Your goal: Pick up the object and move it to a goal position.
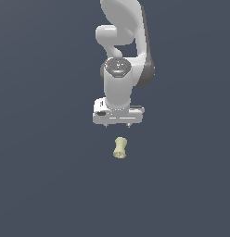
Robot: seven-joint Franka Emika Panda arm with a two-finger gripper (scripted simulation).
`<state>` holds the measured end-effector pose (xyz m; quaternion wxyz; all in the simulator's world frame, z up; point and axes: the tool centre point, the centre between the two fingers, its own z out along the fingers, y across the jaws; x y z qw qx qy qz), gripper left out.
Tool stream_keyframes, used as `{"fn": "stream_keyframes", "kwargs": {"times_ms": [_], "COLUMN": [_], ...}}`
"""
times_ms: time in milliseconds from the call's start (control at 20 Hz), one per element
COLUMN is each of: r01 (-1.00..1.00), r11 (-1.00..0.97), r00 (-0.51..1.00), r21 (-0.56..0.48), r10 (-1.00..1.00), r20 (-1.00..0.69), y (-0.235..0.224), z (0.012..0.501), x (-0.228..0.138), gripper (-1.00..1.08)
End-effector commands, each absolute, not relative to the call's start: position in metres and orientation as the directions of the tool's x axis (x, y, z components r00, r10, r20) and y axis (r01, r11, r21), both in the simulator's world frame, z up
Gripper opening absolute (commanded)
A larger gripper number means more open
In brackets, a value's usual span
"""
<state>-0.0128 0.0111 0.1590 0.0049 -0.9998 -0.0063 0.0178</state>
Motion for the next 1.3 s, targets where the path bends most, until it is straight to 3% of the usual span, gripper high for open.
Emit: {"fn": "stream_keyframes", "kwargs": {"times_ms": [0,600,1250], "r01": [0.013,0.079,-0.062], "r11": [-1.0,-0.997,-0.998], "r00": [0.999,0.996,0.998], "r21": [-0.01,0.007,0.002], "r10": [0.013,0.079,-0.062], "r20": [-0.035,-0.037,-0.016], "y": [0.011,0.037,0.032], "z": [0.159,0.156,0.128], "x": [-0.013,-0.016,0.017], "gripper": [1.0,1.0,1.0]}}
